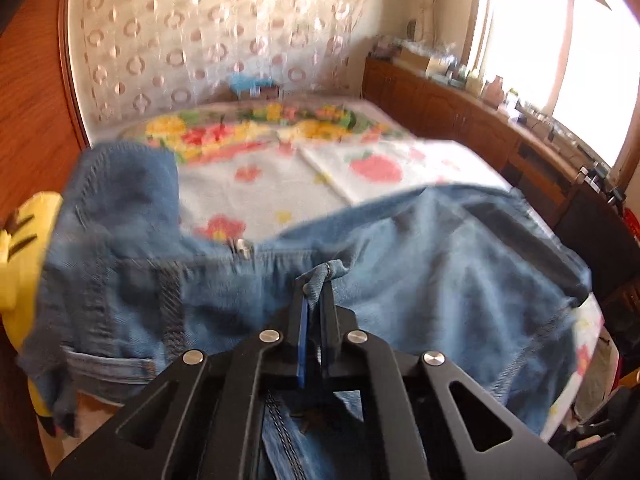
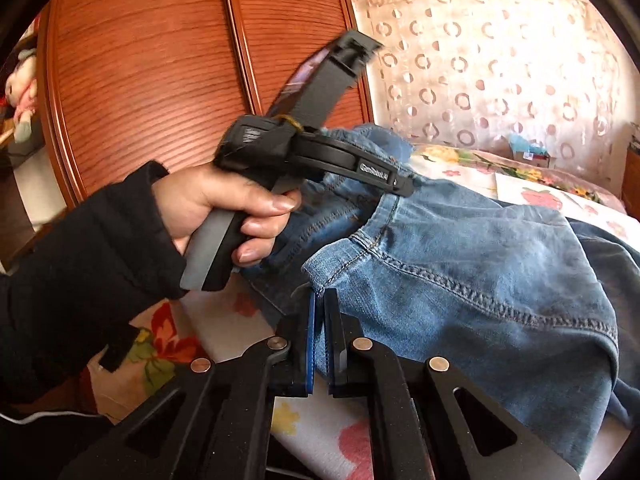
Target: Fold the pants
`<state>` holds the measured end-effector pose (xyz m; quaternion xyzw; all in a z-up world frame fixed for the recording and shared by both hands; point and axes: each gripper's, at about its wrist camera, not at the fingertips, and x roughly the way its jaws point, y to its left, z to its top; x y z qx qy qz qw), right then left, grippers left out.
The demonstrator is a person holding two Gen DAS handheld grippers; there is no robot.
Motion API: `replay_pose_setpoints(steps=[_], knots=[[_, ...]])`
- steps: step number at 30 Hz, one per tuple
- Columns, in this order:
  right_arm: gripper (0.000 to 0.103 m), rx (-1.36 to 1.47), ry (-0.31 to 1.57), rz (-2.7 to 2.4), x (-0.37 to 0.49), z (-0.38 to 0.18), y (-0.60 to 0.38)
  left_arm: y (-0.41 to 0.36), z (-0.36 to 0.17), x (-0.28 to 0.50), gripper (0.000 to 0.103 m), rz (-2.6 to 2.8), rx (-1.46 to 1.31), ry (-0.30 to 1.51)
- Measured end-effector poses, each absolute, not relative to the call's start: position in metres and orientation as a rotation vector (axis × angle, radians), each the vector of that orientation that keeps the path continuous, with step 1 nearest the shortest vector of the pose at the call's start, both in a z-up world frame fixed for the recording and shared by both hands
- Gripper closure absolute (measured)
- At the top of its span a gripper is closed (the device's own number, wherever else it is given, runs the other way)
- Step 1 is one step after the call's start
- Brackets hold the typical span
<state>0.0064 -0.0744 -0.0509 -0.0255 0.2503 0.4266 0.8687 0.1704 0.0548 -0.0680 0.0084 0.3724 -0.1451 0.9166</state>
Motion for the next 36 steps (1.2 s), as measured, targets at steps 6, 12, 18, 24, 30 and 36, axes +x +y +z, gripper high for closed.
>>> replay_pose_setpoints(steps=[6,12,18,24,30,36], knots=[[0.099,-0.035,0.488,0.977,0.011,-0.018,-0.055,0.077,-0.007,0.148,0.098,-0.265,0.032,0.642],[0.099,0.001,0.475,1.093,0.021,-0.003,-0.011,0.129,0.016,0.149,0.098,-0.156,0.042,0.627],[0.099,0.055,0.557,1.146,0.050,-0.012,0.024,0.167,0.006,0.151,0.098,-0.082,0.035,0.656],[0.064,0.010,0.551,1.022,0.057,-0.003,0.011,0.169,-0.017,0.157,0.083,-0.060,0.033,0.719],[0.062,-0.037,0.507,0.861,0.052,0.013,-0.026,0.158,-0.017,0.140,0.052,-0.101,0.025,0.687],[0.062,-0.079,0.546,0.692,0.064,0.008,-0.071,0.133,-0.020,0.123,0.025,-0.156,0.024,0.663]])
